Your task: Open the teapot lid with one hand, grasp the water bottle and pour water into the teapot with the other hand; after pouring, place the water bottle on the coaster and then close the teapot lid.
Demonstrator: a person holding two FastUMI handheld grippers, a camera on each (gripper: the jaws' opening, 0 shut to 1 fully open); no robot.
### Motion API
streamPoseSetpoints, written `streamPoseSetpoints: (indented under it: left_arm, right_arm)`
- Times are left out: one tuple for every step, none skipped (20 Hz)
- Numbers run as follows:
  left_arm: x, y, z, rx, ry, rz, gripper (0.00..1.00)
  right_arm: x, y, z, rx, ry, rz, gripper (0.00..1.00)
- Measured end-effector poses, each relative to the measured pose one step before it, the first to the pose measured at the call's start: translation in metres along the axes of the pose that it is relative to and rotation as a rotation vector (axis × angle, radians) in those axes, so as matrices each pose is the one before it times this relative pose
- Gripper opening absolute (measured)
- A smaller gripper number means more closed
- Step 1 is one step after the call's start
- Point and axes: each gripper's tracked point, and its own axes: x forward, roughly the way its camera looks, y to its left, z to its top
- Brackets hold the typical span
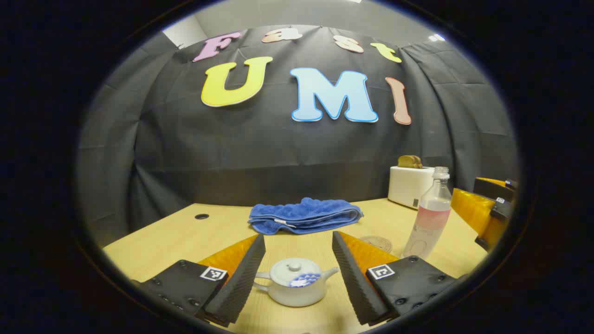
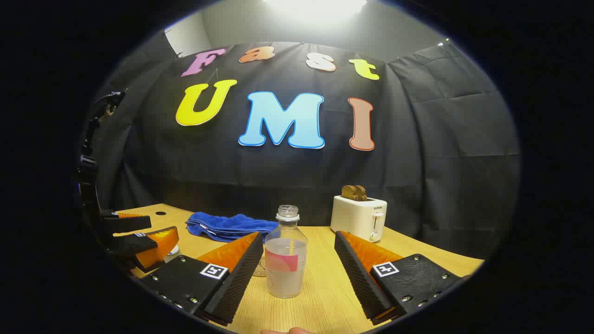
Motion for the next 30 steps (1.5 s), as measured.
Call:
streamPoseSetpoints:
  left_arm:
    - [0.00185,0.002,-0.00263,-0.0049,0.00954,0.00324,0.95]
    - [0.00133,0.00081,-0.00389,-0.00442,0.01029,0.00296,0.95]
    - [0.00114,0.00131,-0.00229,-0.00352,0.00967,0.00307,0.95]
    - [0.00146,0.00094,-0.00486,-0.00357,0.0111,0.00062,0.95]
    - [0.00205,0.00107,-0.00014,-0.00175,0.00853,0.00279,0.94]
    - [0.0014,-0.00118,-0.00551,-0.00123,0.0093,-0.00353,0.94]
    - [0.0011,0.00109,-0.00127,-0.00303,0.00863,0.00119,0.93]
    - [0.00114,0.00174,-0.0024,-0.00416,0.00679,0.00043,0.91]
    - [0.00078,-0.00083,-0.00111,-0.00455,0.00834,-0.0053,0.91]
    - [0.00191,0.00063,-0.0025,-0.00487,0.00656,0.00133,0.88]
    - [0.00093,0.00073,-0.00053,-0.0025,0.00567,0.00122,0.87]
    - [0.00099,-0.00006,-0.00329,0.00003,0.00737,0.00081,0.87]
    - [0.00045,0.00149,-0.00189,0.00192,0.00574,0.00468,0.87]
    - [0.00111,-0.00083,-0.00165,0.00193,0.00571,0.00114,0.87]
    - [0.00061,0.00027,0.00055,-0.00113,0.00021,-0.001,0.87]
    - [-0.0004,-0.00078,-0.0008,-0.00067,-0.00191,-0.00153,0.87]
    - [0.00001,-0.00054,0.0009,0.00273,0.00153,-0.00114,0.87]
    - [0.00083,-0.00165,-0.00168,0.00063,0.00207,-0.00391,0.87]
    - [0.00051,-0.00213,0.00232,-0.00089,-0.00126,-0.00814,0.87]
    - [-0.00102,-0.00048,-0.00063,0.00383,-0.0003,0.00049,0.83]
    - [0.00026,0.00005,0.00047,0.00551,0.00123,0.00083,0.79]
    - [0.00012,-0.0005,-0.00058,0.00386,0.00074,0.00052,0.79]
    - [0.00008,0.0007,0.00111,0.00188,0.00023,0.00371,0.79]
    - [0.00017,0.00115,-0.00065,0.00132,-0.00419,0.00525,0.77]
    - [-0.00015,0.00222,0.00253,0.00098,-0.00461,0.00564,0.75]
    - [0.00099,0.00264,0.00153,0.00352,-0.00391,0.00682,0.67]
    - [0.00113,0.00087,-0.00026,0.00788,0.00111,0.0042,0.6]
    - [-0.00013,-0.00174,-0.00027,0.00738,0.00217,-0.00365,0.53]
    - [0.00087,-0.00097,0.00019,0.0131,0.00398,-0.00004,0.46]
    - [0.00029,-0.00126,-0.00031,0.01929,0.00452,-0.00187,0.46]
  right_arm:
    - [-0.00043,-0.00001,0.00011,-0.00032,0.00261,0.00018,0.98]
    - [-0.00029,-0.00063,-0.00236,0.00039,0.00302,-0.00099,0.98]
    - [0.00036,-0.00039,-0.00064,0.00013,0.00281,-0.00105,0.98]
    - [-0.00053,-0.00132,-0.00134,-0.00033,0.00362,-0.00278,0.98]
    - [0.00056,-0.0009,-0.00058,0.00021,0.00336,-0.00219,0.98]
    - [-0.00004,-0.00047,-0.002,0.00081,0.00389,-0.00178,0.98]
    - [0.00009,-0.00123,-0.00079,0.00194,0.00413,-0.00198,0.98]
    - [0.00033,-0.00089,-0.00307,0.00265,0.00633,-0.00175,0.98]
    - [-0.00043,-0.00094,-0.00149,0.00203,0.00499,-0.00125,0.98]
    - [-0.00033,-0.00098,-0.00257,0.00123,0.00521,-0.00241,0.98]
    - [0.00011,-0.00149,-0.00122,0.00058,0.00478,-0.00393,0.98]
    - [-0.00013,-0.00145,-0.00277,0.00036,0.00452,-0.00293,0.98]
    - [-0.00045,-0.00178,-0.00096,0.00027,0.00523,-0.00407,0.98]
    - [-0.00021,-0.00173,-0.00217,0.00054,0.00346,-0.00279,0.98]
    - [0.00019,-0.00224,-0.0006,0.00098,0.00357,-0.00438,0.98]
    - [-0.00039,-0.00144,-0.00135,0.00138,0.00248,-0.00389,0.98]
    - [-0.00007,-0.00161,-0.00071,0.00259,0.00276,-0.00271,0.98]
    - [-0.0003,-0.0013,-0.00171,0.00313,0.00337,-0.00252,0.98]
    - [0.00026,-0.001,-0.00068,0.00347,0.00361,-0.00185,0.98]
    - [-0.00015,-0.00118,-0.00187,0.00328,0.00479,-0.00222,0.98]
    - [-0.0001,-0.00063,-0.00115,0.00224,0.00406,-0.00163,0.98]
    - [0.0002,-0.00055,-0.00275,0.00154,0.00491,-0.0024,0.98]
    - [-0.00026,-0.00055,-0.00155,0.00012,0.00359,-0.00138,0.98]
    - [0.00013,-0.00038,-0.00204,-0.00032,0.00393,-0.00213,0.98]
    - [-0.00047,-0.0006,-0.0004,-0.00085,0.00235,-0.00116,0.98]
    - [-0.00049,-0.00089,-0.00092,-0.0006,0.00058,-0.00192,0.98]
    - [0.0,-0.00109,0.00022,-0.0008,0.00019,-0.00319,0.98]
    - [0.00028,-0.00133,-0.00026,0.00011,0.00032,-0.00329,0.98]
    - [-0.00025,-0.00072,-0.00007,0.00183,0.00061,-0.00189,0.98]
    - [0.00007,-0.00058,-0.0007,0.00281,0.00131,-0.00149,0.98]
